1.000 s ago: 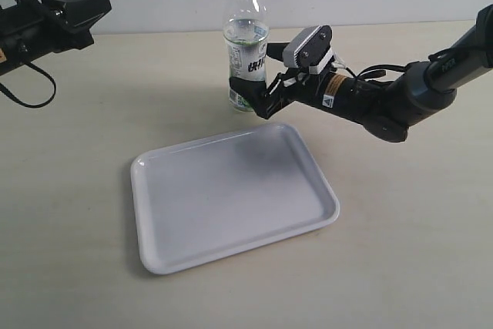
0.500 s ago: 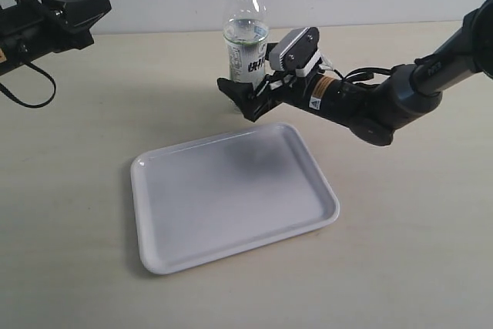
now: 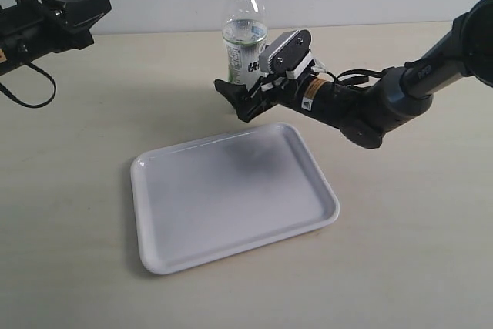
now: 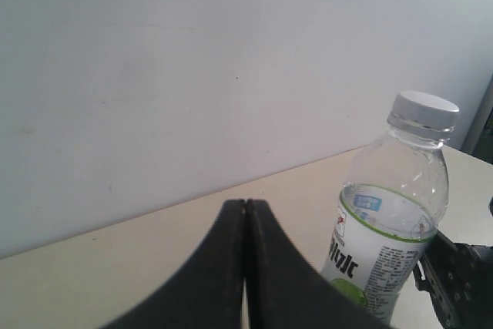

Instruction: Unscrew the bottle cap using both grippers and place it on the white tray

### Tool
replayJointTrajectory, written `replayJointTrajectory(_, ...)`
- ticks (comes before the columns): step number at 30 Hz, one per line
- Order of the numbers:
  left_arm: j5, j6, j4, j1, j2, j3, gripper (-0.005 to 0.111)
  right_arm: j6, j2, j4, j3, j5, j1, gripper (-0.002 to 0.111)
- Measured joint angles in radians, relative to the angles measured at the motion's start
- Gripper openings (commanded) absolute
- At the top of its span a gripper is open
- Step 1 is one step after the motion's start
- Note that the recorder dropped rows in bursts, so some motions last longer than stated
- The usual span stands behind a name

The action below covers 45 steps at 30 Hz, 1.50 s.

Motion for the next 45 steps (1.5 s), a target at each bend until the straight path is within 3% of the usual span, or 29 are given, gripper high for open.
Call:
replayJointTrajectory(8, 0.000, 0.000, 0.000, 0.000, 0.000, 0.000, 0.000, -0.001, 0.000, 0.064, 0.000, 0.024, 0.000, 0.071)
replayJointTrajectory(16, 0.000, 0.000, 0.000, 0.000, 0.000, 0.000, 0.000, -0.001, 0.000, 0.064, 0.000, 0.025, 0.000, 0.071)
replayJointTrajectory(24, 0.000, 0.000, 0.000, 0.000, 0.000, 0.000, 0.000, -0.001, 0.000, 0.064, 0.000, 0.038, 0.000, 0.083)
replayJointTrajectory(38, 0.000, 0.000, 0.004, 0.000, 0.000, 0.000, 0.000, -0.001, 0.000, 0.104, 0.000, 0.095, 0.007, 0.082)
replayJointTrajectory(40, 0.000, 0.000, 0.004, 0.000, 0.000, 0.000, 0.000, -0.001, 0.000, 0.118, 0.000, 0.097, 0.007, 0.075)
replayJointTrajectory(45, 0.000, 0.000, 0.004, 0.000, 0.000, 0.000, 0.000, -0.001, 0.000, 0.149, 0.000, 0.106, 0.007, 0.028)
